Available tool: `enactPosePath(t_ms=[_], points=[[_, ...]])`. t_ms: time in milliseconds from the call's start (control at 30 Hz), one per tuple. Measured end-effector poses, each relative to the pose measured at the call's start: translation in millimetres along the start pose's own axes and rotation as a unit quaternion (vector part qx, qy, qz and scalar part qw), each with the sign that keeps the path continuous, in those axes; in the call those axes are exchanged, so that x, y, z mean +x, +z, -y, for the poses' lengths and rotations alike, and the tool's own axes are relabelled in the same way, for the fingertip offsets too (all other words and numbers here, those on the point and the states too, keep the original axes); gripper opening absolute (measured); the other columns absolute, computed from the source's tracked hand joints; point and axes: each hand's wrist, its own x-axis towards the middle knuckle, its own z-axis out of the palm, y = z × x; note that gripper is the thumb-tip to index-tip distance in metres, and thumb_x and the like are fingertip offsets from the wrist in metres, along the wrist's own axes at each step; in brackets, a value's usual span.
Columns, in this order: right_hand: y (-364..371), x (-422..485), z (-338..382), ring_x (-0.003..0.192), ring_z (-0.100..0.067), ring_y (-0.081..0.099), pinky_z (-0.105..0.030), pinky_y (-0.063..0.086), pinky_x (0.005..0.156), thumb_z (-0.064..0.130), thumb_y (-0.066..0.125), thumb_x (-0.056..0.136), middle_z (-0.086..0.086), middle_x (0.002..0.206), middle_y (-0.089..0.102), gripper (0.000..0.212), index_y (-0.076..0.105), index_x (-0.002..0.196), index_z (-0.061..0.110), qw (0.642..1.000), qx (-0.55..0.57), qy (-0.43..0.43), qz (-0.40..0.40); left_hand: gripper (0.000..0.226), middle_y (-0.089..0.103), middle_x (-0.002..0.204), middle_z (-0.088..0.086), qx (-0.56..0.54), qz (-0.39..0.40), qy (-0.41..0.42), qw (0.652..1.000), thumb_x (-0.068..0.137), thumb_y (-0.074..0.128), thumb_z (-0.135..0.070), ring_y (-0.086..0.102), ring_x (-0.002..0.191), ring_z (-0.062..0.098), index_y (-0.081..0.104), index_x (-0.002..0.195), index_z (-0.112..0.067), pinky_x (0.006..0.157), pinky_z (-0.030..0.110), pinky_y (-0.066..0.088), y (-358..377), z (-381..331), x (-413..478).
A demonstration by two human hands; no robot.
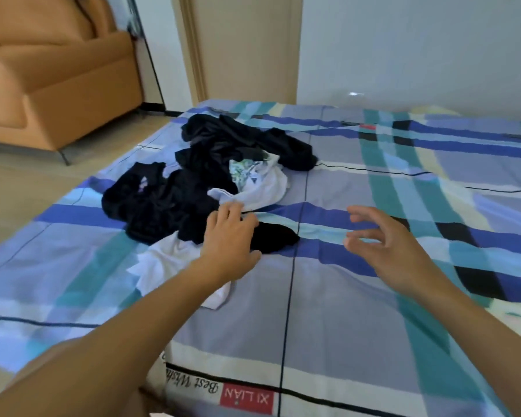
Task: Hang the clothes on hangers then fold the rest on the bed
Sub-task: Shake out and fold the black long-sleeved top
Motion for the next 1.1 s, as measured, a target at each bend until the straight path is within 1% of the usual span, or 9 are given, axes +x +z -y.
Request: enactPosePath(t_ms=[133, 267, 333, 567, 733, 800, 933, 1033, 1100], points=[[-5, -9, -15, 0.103, 0.005, 0.063, -0.023, 0.052, 0.088, 0.018, 0.074, 0.089, 0.015, 0.129, 0.055, 0.055, 0.053, 0.135, 0.040, 1.000, -0.025, -0.003, 0.009, 0.100, 0.007, 0.161, 0.014, 0.069, 0.053, -0.160, 0.983, 0.076, 0.077, -0.055, 0.006, 0.149, 0.044, 0.019, 0.149, -0.019, 0.110, 0.067, 0.022, -4, 32, 24], [-10, -16, -18, 0.104, -0.001, 0.064, -0.029, 0.051, 0.094, 0.022, 0.074, 0.089, 0.014, 0.129, 0.054, 0.057, 0.051, 0.139, 0.038, 0.997, -0.072, -0.005, 0.015, 0.052, 0.046, 0.134, 0.014, -0.029, 0.111, -0.218, 0.969, 0.089, 0.068, -0.033, 0.054, 0.107, 0.039, 0.042, 0.132, -0.018, 0.074, 0.043, 0.043, -14, 56, 43], [-10, -17, -16, 0.105, -0.002, 0.064, -0.031, 0.051, 0.096, 0.024, 0.074, 0.088, 0.015, 0.128, 0.054, 0.059, 0.049, 0.140, 0.038, 0.996, -0.084, -0.007, 0.023, 0.027, 0.059, 0.108, 0.011, -0.063, 0.068, -0.200, 0.975, 0.091, 0.060, -0.020, 0.056, 0.086, 0.034, 0.052, 0.116, -0.017, 0.067, 0.040, 0.043, -16, 57, 46], [2, -19, -7, 0.109, 0.007, 0.061, -0.028, 0.052, 0.097, 0.034, 0.079, 0.082, 0.024, 0.133, 0.049, 0.086, 0.030, 0.151, 0.048, 0.996, -0.080, -0.021, 0.043, 0.026, 0.069, 0.088, -0.002, -0.321, -0.128, -0.027, 0.938, 0.079, 0.046, -0.017, 0.066, 0.083, 0.026, 0.062, 0.098, -0.023, 0.075, 0.045, 0.057, -51, -6, 33], [17, -23, 12, 0.111, 0.002, 0.065, -0.021, 0.056, 0.085, 0.045, 0.091, 0.057, 0.028, 0.131, 0.057, 0.121, 0.016, 0.151, 0.058, 0.987, 0.139, -0.015, 0.084, 0.040, 0.072, 0.103, 0.003, -0.446, -0.066, 0.215, 0.866, 0.077, 0.059, 0.006, 0.068, 0.097, 0.018, 0.068, 0.113, -0.009, 0.087, 0.037, 0.054, -73, -77, -16], [17, -26, 14, 0.106, 0.005, 0.066, -0.014, 0.053, 0.085, 0.029, 0.094, 0.066, 0.029, 0.112, 0.069, 0.095, 0.042, 0.143, 0.047, 0.983, 0.152, -0.072, 0.068, 0.044, 0.070, 0.110, 0.003, -0.420, -0.031, 0.283, 0.862, 0.077, 0.066, 0.005, 0.065, 0.102, 0.018, 0.066, 0.118, -0.009, 0.089, 0.038, 0.052, -72, -93, -32], [12, -30, 17, 0.073, 0.012, 0.063, -0.016, 0.050, 0.071, 0.022, 0.072, 0.068, 0.021, 0.073, 0.071, 0.028, 0.072, 0.077, 0.049, 0.990, 0.120, -0.065, -0.040, 0.057, 0.056, 0.129, -0.002, -0.416, -0.054, 0.257, 0.871, 0.083, 0.076, -0.019, 0.052, 0.119, 0.012, 0.053, 0.136, -0.015, 0.101, 0.032, 0.045, -68, -85, -34], [-12, -24, 20, 0.074, 0.002, 0.071, -0.032, 0.062, 0.075, -0.008, 0.069, 0.085, 0.018, 0.076, 0.075, 0.058, 0.075, 0.081, 0.049, 0.966, 0.231, 0.021, -0.115, 0.068, 0.043, 0.128, -0.006, -0.311, -0.109, 0.174, 0.928, 0.078, 0.078, -0.037, 0.045, 0.115, 0.013, 0.045, 0.135, -0.020, 0.098, 0.034, 0.046, -58, -65, -32], [-35, -20, 25, 0.087, -0.005, 0.074, -0.034, 0.063, 0.079, 0.015, 0.081, 0.075, 0.012, 0.091, 0.077, 0.038, 0.073, 0.108, 0.034, 0.907, 0.364, 0.041, -0.208, 0.079, 0.037, 0.125, -0.005, -0.175, -0.086, 0.120, 0.973, 0.069, 0.078, -0.049, 0.039, 0.110, 0.018, 0.038, 0.132, -0.023, 0.095, 0.037, 0.044, -45, -53, -35]])
